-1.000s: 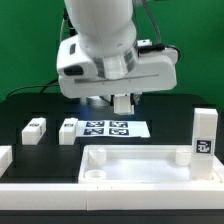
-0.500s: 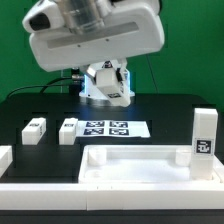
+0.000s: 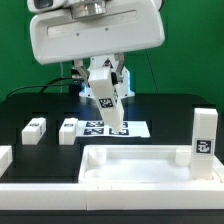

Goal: Assemble desk

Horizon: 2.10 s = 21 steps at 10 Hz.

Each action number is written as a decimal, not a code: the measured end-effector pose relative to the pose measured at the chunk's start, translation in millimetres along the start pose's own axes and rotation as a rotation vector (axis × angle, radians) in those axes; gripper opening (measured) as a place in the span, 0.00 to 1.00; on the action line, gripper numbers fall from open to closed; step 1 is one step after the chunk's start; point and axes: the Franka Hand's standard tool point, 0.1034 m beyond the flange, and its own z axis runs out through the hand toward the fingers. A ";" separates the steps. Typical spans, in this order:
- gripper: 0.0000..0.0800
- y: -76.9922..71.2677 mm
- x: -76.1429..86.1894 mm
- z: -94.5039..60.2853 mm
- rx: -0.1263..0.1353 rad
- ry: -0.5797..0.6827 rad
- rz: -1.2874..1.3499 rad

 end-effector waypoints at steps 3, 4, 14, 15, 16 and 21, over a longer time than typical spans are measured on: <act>0.36 -8.3 22.6 -7.9 -0.035 0.277 -0.022; 0.36 -4.5 20.3 -6.0 -0.046 0.330 -0.021; 0.36 1.8 36.3 28.8 -0.096 0.487 -0.057; 0.36 1.4 36.4 32.5 -0.098 0.484 -0.059; 0.36 3.4 34.3 37.3 -0.102 0.476 -0.059; 0.36 12.6 32.3 37.6 -0.111 0.471 -0.055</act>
Offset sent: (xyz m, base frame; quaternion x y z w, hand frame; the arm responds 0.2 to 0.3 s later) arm 0.0000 0.0000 0.0000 0.0000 0.1938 0.0000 0.9810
